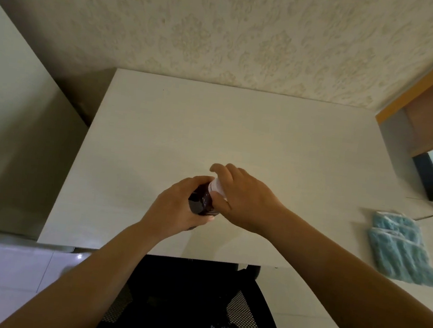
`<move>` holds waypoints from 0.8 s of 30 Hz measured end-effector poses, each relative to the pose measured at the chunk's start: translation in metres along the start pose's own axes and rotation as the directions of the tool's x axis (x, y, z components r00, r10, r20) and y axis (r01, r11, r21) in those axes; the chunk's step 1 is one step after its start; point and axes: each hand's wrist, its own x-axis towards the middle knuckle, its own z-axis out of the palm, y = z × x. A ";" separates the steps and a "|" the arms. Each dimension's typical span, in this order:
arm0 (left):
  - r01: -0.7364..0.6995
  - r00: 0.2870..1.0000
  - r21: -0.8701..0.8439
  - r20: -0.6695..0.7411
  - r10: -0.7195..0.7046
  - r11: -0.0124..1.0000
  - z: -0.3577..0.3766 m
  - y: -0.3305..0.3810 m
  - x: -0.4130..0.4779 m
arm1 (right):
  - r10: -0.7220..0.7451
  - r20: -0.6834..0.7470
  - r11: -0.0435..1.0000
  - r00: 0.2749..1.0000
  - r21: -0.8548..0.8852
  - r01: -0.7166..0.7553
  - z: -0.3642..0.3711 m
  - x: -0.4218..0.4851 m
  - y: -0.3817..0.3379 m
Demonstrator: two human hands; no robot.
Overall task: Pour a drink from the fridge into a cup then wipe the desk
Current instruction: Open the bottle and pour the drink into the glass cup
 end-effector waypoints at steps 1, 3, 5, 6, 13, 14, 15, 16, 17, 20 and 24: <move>-0.002 1.000 0.023 -0.006 0.003 1.000 0.001 0.000 0.001 | -0.013 -0.006 1.000 1.000 0.017 0.014 0.000 -0.002 0.002; -0.005 1.000 0.046 -0.019 0.006 0.999 0.002 0.000 0.003 | 0.039 0.019 0.999 0.999 0.035 -0.040 0.001 -0.003 0.004; -0.001 1.000 0.048 -0.016 0.002 0.999 0.002 -0.001 0.005 | 0.109 0.047 0.993 0.993 0.045 -0.111 0.003 -0.002 0.005; 0.003 1.000 0.051 -0.009 -0.002 0.999 0.002 -0.001 0.006 | 0.109 0.037 0.993 0.993 0.049 -0.111 0.003 -0.002 0.006; -0.040 0.999 0.230 -0.026 0.047 0.972 0.001 -0.010 0.021 | 0.252 -0.236 0.959 0.939 0.193 -0.208 -0.010 -0.017 0.035; -0.039 0.999 0.266 -0.015 0.045 0.963 0.000 -0.010 0.025 | 0.287 -0.263 0.952 0.921 0.187 -0.243 -0.008 -0.021 0.040; -0.045 0.999 0.304 -0.006 0.049 0.952 0.000 -0.009 0.029 | 0.306 -0.281 0.949 0.909 0.162 -0.270 -0.006 -0.025 0.045; -0.060 0.998 0.346 0.006 0.062 0.936 -0.001 -0.008 0.033 | 0.316 -0.280 0.948 0.907 0.127 -0.291 -0.002 -0.028 0.049; -0.081 0.997 0.389 0.021 0.079 0.918 -0.001 -0.007 0.038 | 0.320 -0.260 0.948 0.911 0.092 -0.306 0.002 -0.030 0.053; -0.110 0.994 0.468 0.066 0.089 0.877 -0.001 -0.006 0.052 | 0.344 -0.121 0.938 0.931 0.008 -0.346 0.016 -0.038 0.064; -0.139 0.990 0.519 0.093 0.106 0.843 0.004 -0.005 0.066 | 0.370 -0.050 0.928 0.928 -0.038 -0.372 0.031 -0.049 0.072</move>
